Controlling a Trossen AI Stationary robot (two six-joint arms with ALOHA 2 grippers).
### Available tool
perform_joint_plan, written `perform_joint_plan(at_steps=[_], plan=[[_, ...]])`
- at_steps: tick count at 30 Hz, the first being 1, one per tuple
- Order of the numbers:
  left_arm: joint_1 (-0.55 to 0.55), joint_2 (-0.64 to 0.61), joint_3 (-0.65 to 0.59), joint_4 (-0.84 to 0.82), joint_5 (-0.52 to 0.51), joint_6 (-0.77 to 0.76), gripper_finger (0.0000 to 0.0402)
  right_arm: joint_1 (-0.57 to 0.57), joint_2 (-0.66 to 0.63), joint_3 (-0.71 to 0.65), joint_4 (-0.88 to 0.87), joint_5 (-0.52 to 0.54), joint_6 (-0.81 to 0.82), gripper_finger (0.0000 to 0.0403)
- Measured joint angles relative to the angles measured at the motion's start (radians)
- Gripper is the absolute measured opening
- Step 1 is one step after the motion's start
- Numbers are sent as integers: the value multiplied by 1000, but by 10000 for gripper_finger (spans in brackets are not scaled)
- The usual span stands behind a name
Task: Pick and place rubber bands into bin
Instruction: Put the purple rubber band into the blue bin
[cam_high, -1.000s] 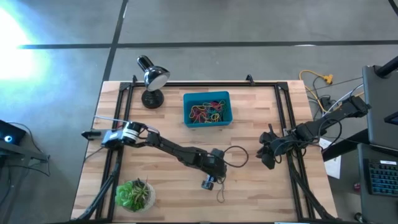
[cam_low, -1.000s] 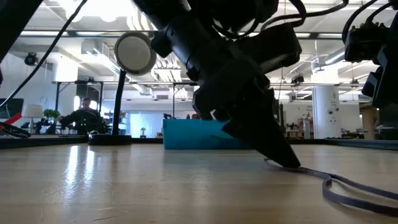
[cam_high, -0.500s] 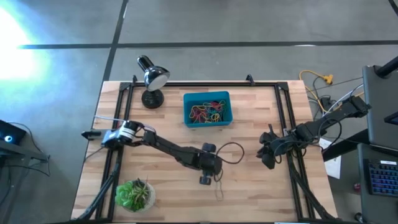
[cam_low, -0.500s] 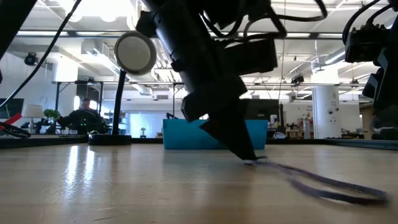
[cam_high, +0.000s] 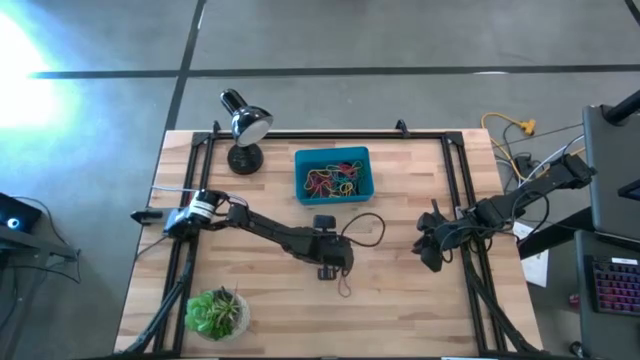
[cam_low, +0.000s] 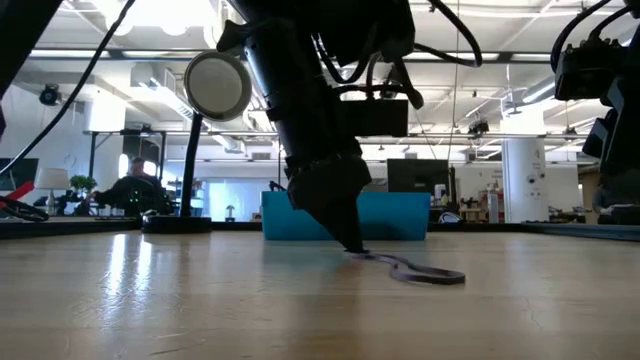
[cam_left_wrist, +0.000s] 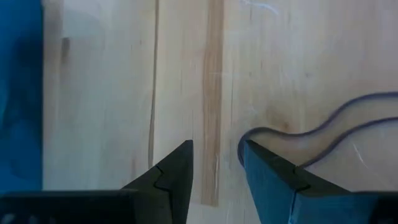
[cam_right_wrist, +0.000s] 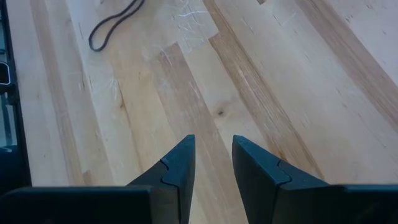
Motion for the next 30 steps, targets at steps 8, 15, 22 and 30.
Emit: perform_joint_plan(at_steps=[8,15,22,30], plan=[[33,-13,-5,40,175,-24,125,0,0,0,8,1,-7,96],[69,-11,-22,52,325,-105,125,0,0,0,11,2,-7,96],[73,-12,-21,64,385,-102,125,0,0,0,13,2,-7,96],[38,-11,-20,129,496,-105,125,0,0,0,15,26,-10,96]])
